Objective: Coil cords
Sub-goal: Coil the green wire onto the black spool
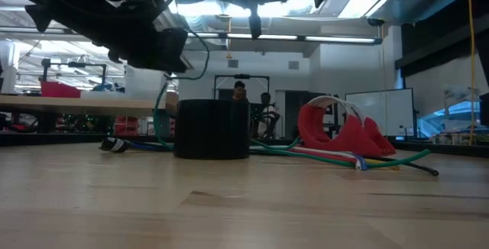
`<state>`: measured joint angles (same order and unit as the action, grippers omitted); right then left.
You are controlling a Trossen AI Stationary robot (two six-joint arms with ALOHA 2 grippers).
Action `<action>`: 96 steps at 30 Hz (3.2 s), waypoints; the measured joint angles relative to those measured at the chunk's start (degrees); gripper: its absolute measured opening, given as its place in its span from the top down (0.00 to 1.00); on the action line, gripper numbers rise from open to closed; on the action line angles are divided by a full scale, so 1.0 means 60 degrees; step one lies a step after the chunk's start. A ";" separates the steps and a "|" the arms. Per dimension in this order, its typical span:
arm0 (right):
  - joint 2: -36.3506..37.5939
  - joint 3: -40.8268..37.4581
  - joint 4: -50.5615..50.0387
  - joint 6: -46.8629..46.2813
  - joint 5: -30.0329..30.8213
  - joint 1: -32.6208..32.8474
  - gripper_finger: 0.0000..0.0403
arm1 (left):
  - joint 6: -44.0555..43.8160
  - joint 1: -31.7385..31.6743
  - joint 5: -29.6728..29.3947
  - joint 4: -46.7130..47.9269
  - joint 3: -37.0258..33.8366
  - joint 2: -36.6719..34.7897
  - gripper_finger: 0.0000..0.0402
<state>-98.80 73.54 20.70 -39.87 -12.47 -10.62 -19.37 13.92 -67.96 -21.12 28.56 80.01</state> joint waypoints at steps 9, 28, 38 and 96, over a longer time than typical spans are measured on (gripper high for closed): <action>0.0000 0.0000 0.0388 0.0210 0.0322 0.0606 1.00 | -0.0294 -0.0027 0.0328 -0.0056 -0.0004 0.0000 0.89; 0.0000 0.0000 0.0405 0.0768 0.2034 0.0587 1.00 | -0.1437 -0.0505 0.2269 -0.1040 0.0095 0.0004 0.64; -0.0004 0.0000 0.0483 0.1196 0.3442 0.0588 1.00 | 0.0518 -0.0706 0.2115 -0.1800 0.0095 0.0004 0.65; -0.0011 0.0000 0.0213 0.2455 0.5482 0.0745 1.00 | 0.0048 -0.1105 0.2620 -0.3122 0.0144 0.0054 0.99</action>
<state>-98.87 73.54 21.98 -25.15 20.43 -6.15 -19.08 7.29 -52.24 -39.85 29.42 80.33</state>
